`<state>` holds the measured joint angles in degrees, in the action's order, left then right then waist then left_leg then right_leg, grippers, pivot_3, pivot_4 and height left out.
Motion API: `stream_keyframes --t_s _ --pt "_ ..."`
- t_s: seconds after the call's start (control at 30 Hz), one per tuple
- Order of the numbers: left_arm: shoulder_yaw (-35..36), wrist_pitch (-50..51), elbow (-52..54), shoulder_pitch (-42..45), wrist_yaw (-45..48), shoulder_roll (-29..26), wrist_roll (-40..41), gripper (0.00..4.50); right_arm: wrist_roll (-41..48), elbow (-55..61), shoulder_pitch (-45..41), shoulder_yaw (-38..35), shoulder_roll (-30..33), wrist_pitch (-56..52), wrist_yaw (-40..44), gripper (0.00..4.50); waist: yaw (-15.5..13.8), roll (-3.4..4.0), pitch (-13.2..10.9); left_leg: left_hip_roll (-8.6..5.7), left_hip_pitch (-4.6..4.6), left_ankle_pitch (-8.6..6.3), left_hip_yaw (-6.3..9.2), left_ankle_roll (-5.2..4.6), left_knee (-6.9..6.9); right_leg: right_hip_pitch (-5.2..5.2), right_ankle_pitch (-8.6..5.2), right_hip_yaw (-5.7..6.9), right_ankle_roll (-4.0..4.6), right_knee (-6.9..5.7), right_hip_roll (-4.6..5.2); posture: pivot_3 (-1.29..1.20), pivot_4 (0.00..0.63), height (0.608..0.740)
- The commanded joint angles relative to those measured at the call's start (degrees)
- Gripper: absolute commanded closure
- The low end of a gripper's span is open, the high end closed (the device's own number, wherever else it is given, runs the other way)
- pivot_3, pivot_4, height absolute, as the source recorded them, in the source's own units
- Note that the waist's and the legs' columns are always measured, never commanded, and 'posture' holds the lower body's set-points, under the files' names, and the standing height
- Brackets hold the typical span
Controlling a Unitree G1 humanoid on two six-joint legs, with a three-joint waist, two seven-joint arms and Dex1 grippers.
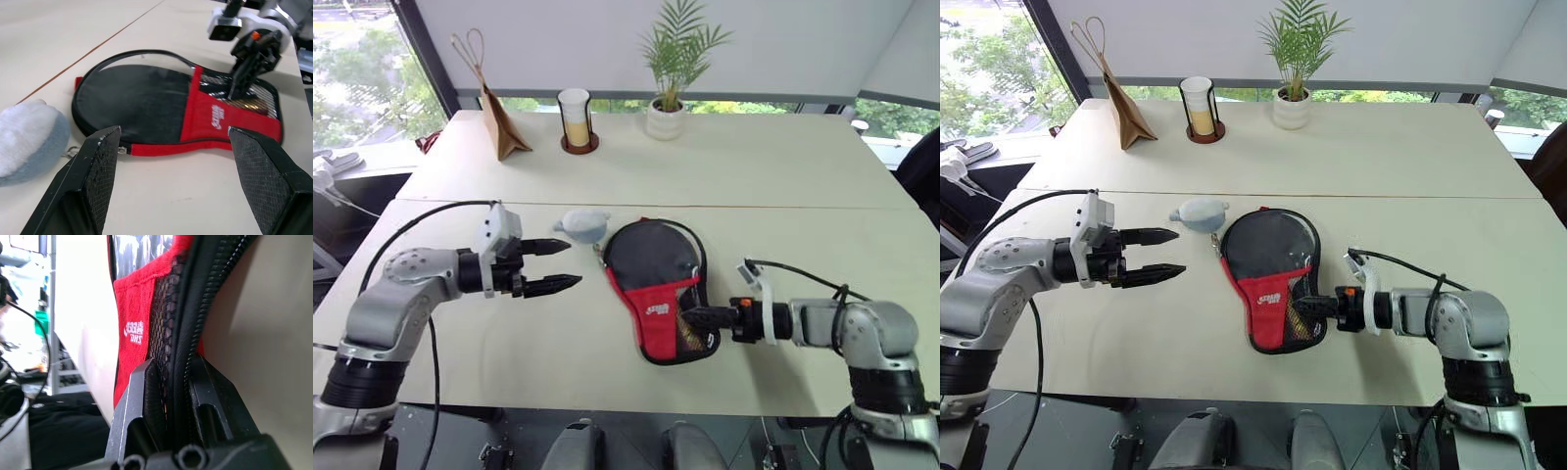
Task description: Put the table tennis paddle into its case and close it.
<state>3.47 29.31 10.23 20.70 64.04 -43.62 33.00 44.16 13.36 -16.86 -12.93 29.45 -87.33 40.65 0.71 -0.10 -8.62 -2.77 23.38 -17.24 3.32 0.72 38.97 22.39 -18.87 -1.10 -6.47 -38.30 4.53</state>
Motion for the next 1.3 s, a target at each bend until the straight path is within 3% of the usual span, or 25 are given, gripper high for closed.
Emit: stream_keyframes --t_s 0.03,0.33,0.73,1.3 --pt "0.6 -1.1 1.9 0.0 -0.5 0.1 -0.2 0.91 2.5 3.2 4.1 -2.1 -2.3 -5.1 -4.7 3.66 0.0 -0.01 0.0 0.00 0.00 0.00 0.01 0.00 0.00 -0.01 0.00 0.00 0.00 0.00 0.00 0.00 0.150 0.740" --pt "0.1 -1.5 1.5 0.6 -0.8 0.6 -0.5 0.91 12.2 9.0 11.6 -5.1 -2.5 -5.2 -12.7 3.66 0.0 -0.01 0.0 0.00 0.00 -0.01 0.00 -0.02 0.00 -0.03 0.00 0.00 0.00 0.01 0.00 0.00 0.150 0.740" --pt "-0.2 -2.0 1.9 -0.2 -0.5 0.8 -1.3 0.91 22.0 8.0 15.1 -6.2 5.2 -5.2 -16.8 3.66 -0.1 -0.01 0.0 -0.01 -0.01 -0.04 -0.01 -0.08 0.02 -0.09 0.00 0.00 0.00 0.06 0.00 0.00 0.150 0.740" --pt "-0.2 -2.5 2.0 -0.7 -0.4 1.0 -1.5 0.91 25.0 5.1 8.9 -4.8 4.7 -5.2 -20.2 3.66 0.0 -0.01 0.0 0.00 -0.01 -0.13 -0.01 -0.25 0.07 -0.10 0.00 -0.01 0.00 0.08 -0.01 0.00 0.150 0.740"
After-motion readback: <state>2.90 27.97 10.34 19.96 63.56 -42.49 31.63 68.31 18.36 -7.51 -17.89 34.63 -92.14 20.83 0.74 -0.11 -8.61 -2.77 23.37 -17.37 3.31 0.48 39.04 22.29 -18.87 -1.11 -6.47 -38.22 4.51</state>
